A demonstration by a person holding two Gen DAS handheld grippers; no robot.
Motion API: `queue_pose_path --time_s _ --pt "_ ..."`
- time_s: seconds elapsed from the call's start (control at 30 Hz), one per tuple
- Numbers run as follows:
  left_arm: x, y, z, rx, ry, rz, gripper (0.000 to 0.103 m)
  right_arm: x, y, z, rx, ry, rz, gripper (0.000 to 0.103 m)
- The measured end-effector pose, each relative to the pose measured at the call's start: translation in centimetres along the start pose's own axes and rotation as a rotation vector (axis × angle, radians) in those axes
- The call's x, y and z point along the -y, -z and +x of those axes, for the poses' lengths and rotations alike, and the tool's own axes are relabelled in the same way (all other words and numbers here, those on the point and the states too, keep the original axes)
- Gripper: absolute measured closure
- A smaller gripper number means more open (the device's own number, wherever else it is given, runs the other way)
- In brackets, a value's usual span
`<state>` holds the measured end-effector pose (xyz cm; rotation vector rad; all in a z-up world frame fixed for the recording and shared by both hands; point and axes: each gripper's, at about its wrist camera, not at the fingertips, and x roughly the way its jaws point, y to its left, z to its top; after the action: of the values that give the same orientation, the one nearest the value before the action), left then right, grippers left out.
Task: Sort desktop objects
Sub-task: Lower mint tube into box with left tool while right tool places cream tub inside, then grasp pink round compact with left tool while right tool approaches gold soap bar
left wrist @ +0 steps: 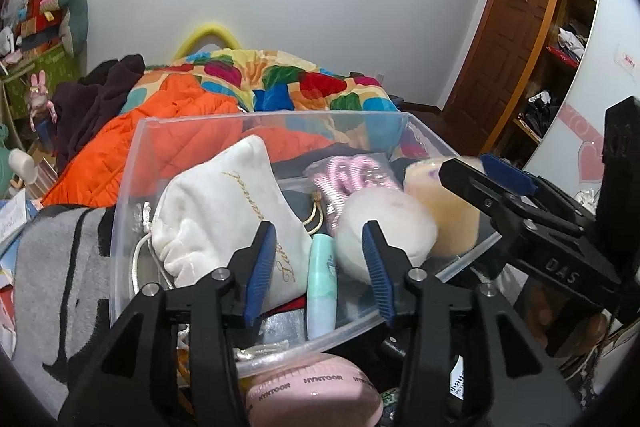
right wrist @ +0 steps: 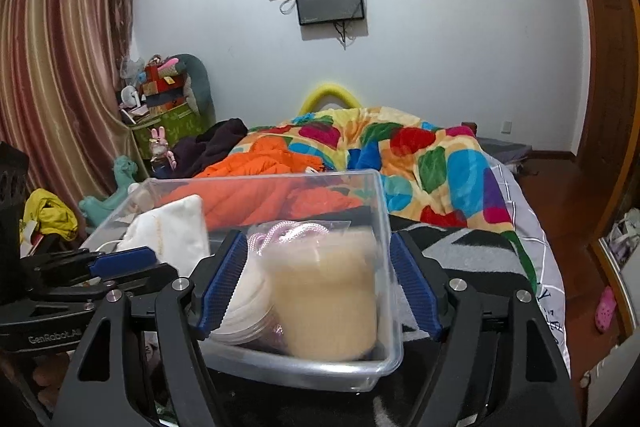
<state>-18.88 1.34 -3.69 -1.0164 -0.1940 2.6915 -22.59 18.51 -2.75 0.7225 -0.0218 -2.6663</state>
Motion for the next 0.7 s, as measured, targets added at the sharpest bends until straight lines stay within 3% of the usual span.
queue_pose_path --time_s 0.37,0.63,0.7 --pt "0.5 0.0 -1.3 0.032 -0.019 0.017 0.051 -0.1 0.3 -4.0 0.062 0.014 -0.001 0.02" --pt "1.7 1.1 -5.1 0.084 -0.055 0.043 0.042 0.5 1.6 -5.8 0.034 0.037 0.025 0.019" --pt "2.0 1.3 -6.1 0.106 -0.081 0.055 0.034 0.8 2.0 -6.2 0.028 0.042 0.039 0.019"
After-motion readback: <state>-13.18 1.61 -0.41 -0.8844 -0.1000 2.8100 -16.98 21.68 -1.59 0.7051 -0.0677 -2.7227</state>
